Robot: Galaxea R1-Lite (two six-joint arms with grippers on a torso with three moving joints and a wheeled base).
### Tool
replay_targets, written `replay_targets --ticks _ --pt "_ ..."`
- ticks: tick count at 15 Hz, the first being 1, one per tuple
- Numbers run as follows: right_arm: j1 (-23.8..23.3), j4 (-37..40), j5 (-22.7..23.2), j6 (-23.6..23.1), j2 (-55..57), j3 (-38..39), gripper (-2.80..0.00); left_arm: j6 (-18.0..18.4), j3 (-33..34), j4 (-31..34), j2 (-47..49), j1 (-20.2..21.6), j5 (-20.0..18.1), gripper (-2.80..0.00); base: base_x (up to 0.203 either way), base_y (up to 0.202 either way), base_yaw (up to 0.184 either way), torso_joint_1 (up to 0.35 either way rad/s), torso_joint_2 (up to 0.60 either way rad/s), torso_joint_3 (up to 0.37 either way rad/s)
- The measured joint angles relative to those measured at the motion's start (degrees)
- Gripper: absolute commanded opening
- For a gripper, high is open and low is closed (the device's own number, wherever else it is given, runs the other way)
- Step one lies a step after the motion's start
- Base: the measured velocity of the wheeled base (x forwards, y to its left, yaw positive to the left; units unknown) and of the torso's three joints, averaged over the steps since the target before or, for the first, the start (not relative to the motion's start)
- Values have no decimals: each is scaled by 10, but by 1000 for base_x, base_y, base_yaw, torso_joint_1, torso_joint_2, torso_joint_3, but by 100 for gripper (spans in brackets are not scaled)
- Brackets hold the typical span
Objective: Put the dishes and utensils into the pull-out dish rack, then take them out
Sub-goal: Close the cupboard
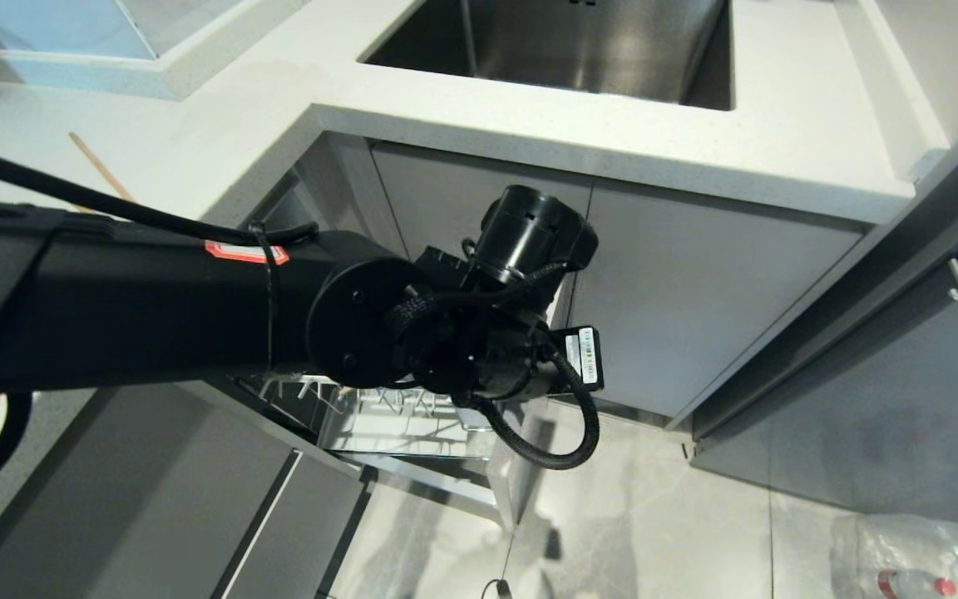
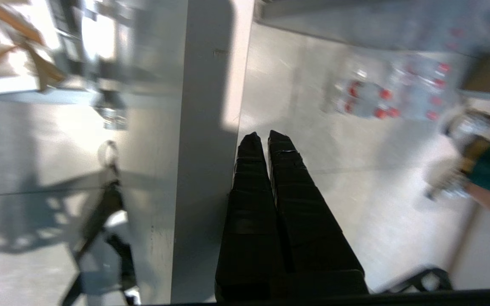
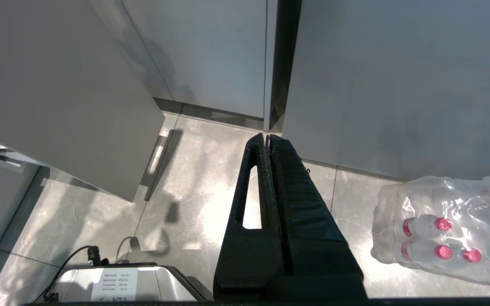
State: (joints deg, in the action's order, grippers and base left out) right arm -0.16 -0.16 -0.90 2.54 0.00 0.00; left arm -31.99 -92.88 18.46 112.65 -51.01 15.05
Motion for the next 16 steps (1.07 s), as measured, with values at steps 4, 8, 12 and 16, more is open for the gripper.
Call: replay_targets --ticks 4,8,12,16 --pt "0 0 0 0 0 0 -280 18 -3 1 7 -8 85 -280 0 0 0 0 0 0" --pt "0 0 0 0 0 0 -280 37 -5 1 12 -11 138 -280 0 0 0 0 0 0" --pt "0 0 0 0 0 0 -280 59 -5 1 13 -10 221 -280 0 0 0 0 0 0" --pt "0 0 0 0 0 0 -280 72 -6 13 12 -11 260 -280 0 0 0 0 0 0"
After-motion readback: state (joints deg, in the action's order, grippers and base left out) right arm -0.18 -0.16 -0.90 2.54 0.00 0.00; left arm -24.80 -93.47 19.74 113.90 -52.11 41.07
